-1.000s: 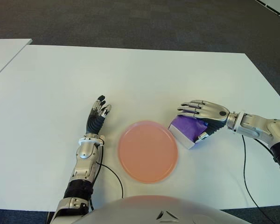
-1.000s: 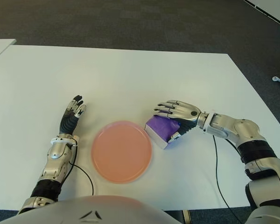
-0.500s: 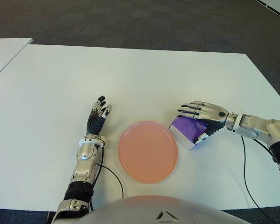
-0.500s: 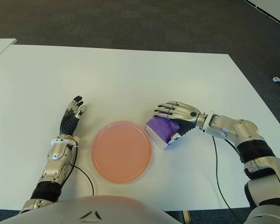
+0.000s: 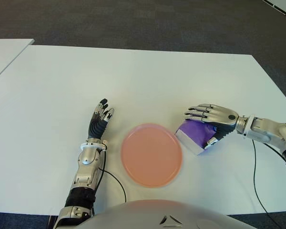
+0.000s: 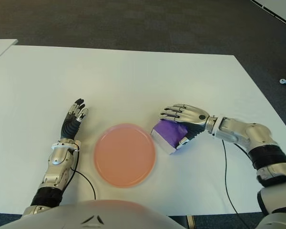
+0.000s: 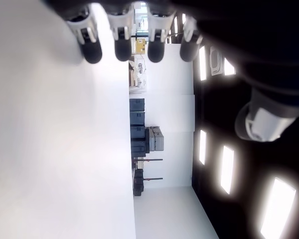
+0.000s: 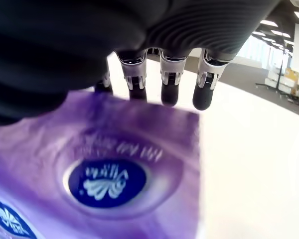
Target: Put the tissue paper into the plate.
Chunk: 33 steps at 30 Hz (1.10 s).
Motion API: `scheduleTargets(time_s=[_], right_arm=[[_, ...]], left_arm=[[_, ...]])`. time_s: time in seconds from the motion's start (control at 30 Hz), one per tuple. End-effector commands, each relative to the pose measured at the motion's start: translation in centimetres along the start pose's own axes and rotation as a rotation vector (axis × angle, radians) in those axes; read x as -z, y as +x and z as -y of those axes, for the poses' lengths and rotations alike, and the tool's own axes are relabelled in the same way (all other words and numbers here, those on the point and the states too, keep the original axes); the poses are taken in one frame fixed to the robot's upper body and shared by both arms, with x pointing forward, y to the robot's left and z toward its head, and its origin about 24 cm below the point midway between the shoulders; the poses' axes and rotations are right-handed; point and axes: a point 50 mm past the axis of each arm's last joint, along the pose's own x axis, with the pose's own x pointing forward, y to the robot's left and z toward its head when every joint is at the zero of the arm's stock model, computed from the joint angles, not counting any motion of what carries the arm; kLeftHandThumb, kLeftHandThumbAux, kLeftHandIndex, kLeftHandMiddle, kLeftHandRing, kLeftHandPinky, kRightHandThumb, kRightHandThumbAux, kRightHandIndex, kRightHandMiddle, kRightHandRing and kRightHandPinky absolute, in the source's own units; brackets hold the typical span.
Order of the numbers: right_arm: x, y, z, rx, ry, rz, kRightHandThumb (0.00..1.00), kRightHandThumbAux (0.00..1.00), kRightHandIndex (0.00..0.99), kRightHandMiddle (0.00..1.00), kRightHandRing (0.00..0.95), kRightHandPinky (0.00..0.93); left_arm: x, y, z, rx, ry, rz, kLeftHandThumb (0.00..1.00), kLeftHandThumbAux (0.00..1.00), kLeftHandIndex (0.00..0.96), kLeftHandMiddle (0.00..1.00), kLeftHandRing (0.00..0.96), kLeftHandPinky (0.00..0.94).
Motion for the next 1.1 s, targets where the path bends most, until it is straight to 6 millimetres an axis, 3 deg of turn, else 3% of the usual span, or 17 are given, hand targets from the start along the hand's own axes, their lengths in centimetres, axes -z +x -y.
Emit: scheduleTargets(time_s=[0.03,0.13,0.43,0.87,1.1], right_arm=[[0.3,-1.0,1.2,0.018,0.013,-0.036,0.362,0.239,0.0,0.0,0.0,0.0],[0.5,-1.4,3.2,0.056,0.013,-0.055,0.349,0.261,0.0,0.0,0.0,0.0],[1.2,-2.1,4.1,0.112,0.055,-0.151,0.342,0.288,0.0,0.0,0.0,0.0],[1.1,-3.0,4.4,0.149,0.121,-0.202,0.383,0.29,0.0,0.0,0.0,0.0],[0.7,-3.7,3.4,0.132,0.148,-0.211,0.409,0.269,0.0,0.0,0.0,0.0]], left_arm=[[1.8,-1.0,-0.2,-0.004,-0.003,-0.104,0.0,0.48,0.0,0.0,0.0,0.0],[1.9,-1.0,-0.2,-0.002,-0.002,-0.104,0.0,0.479,0.0,0.0,0.0,0.0],[1.9,-0.9,-0.2,0.001,0.001,-0.102,0.0,0.475,0.0,0.0,0.0,0.0],[1.9,-1.0,0.0,0.002,0.003,-0.092,0.0,0.467,0.0,0.0,0.0,0.0],[1.9,-1.0,0.0,-0.004,0.006,-0.096,0.0,0.466,0.0,0.0,0.0,0.0]])
